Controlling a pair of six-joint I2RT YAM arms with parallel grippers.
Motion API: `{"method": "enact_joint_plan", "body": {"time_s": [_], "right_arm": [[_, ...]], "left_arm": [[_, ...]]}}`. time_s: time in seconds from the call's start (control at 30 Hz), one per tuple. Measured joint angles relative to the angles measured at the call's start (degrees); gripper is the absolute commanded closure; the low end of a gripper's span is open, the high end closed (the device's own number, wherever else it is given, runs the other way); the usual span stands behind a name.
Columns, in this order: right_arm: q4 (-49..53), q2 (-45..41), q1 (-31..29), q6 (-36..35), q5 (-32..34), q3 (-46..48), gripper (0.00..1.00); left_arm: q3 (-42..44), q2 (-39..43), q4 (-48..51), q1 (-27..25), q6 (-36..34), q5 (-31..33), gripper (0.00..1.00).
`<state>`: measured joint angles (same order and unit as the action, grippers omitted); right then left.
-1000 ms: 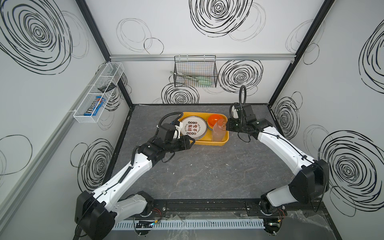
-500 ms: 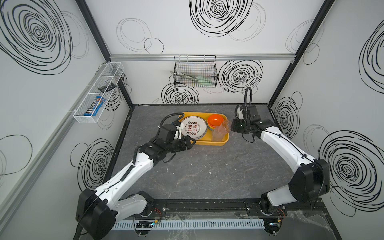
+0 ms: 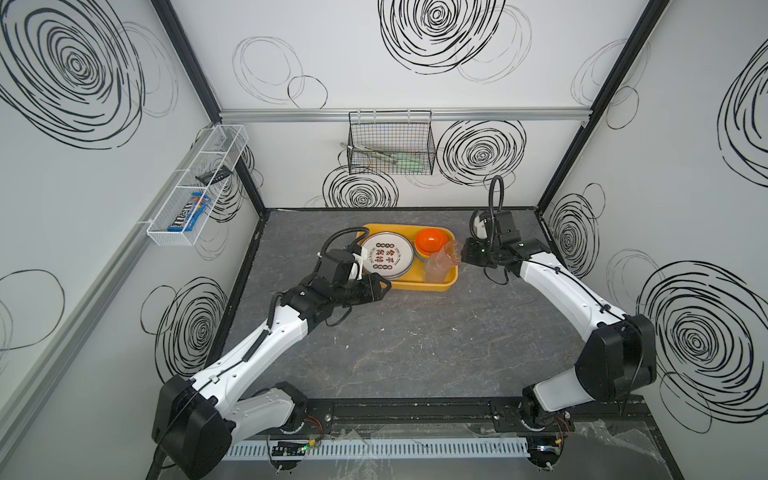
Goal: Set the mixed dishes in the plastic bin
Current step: 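Carry the pink cup over the stacked cups in the bin with the right gripper, then lower the pink cup onto the stacked cups and open the right gripper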
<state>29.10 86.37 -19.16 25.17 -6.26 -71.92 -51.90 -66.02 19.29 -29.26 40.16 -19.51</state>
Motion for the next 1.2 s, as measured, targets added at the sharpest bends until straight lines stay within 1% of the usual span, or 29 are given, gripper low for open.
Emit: {"method": "enact_joint_plan", "body": {"time_s": [0.4, 0.77, 0.93, 1.1, 1.2], "right_arm": [[-0.92, 1.95, 0.37, 0.02, -1.05, 0.0, 0.92], [-1.29, 4.94, 0.42, 0.09, -2.51, -0.02, 0.89], [-1.31, 5.95, 0.42, 0.28, -2.71, -0.02, 0.84], [-1.64, 6.54, 0.39, 0.39, -2.97, -0.09, 0.71], [-1.64, 6.91, 0.35, 0.44, -2.95, -0.24, 0.7]], "left_arm": [[0.11, -0.04, -0.17, 0.0, 0.17, 0.0, 0.47], [0.7, -0.09, -0.13, 0.0, 0.17, 0.02, 0.47], [0.7, -0.11, -0.15, 0.0, 0.22, 0.02, 0.47], [0.72, -0.11, -0.15, 0.0, 0.24, 0.04, 0.47], [0.79, -0.11, -0.15, 0.0, 0.26, 0.04, 0.47]]}}
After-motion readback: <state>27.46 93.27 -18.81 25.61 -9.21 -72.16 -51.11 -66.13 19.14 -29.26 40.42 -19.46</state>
